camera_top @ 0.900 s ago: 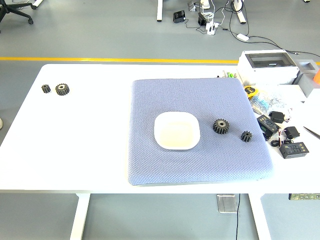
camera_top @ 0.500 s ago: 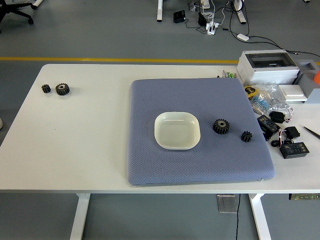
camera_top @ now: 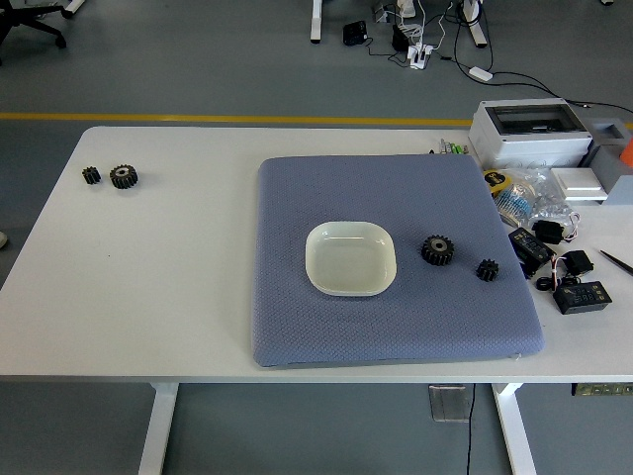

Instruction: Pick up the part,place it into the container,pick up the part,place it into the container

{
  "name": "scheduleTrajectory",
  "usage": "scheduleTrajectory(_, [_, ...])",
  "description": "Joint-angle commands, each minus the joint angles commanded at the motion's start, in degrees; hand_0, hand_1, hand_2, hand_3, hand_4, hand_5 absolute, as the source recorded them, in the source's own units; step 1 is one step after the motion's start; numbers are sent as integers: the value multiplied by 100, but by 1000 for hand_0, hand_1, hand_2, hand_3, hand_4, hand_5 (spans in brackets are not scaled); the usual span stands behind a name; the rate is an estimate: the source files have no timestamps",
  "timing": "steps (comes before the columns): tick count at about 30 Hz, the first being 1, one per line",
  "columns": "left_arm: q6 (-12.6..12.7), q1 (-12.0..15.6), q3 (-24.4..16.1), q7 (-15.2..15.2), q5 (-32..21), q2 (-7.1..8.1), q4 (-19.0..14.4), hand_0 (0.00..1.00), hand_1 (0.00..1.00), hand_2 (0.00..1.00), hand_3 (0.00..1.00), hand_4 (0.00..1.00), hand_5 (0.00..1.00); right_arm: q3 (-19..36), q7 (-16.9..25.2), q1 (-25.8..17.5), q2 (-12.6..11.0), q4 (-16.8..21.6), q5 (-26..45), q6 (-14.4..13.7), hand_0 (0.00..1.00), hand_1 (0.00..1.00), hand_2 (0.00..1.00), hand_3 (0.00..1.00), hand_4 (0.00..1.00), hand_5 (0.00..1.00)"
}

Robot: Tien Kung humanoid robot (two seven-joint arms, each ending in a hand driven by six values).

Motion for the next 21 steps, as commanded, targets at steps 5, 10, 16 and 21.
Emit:
scheduleTrajectory(5, [-6,15,2,1,10,35,0,736,709,741,579,620,582,-129,-14,162,-88,-80,-152,64,404,498,572,527,968,541])
scheduleTrajectory(10, [-4,8,46,-16,-52,61,0,736,709,741,579,620,582,-582,-105,462,-515,-260,-923,591,404,498,572,527,968,541])
scheduleTrajectory(16, [-4,25,15,5,-60,48,0,733,704,736,579,617,579,-1573,105,1028,-1094,-381,-2307,1210,647,714,769,794,998,553])
scheduleTrajectory(21, [-37,14,130,9,-156,24,0,733,703,730,577,616,578,-2347,401,1463,-1278,-314,-3499,1252,738,783,846,904,998,451])
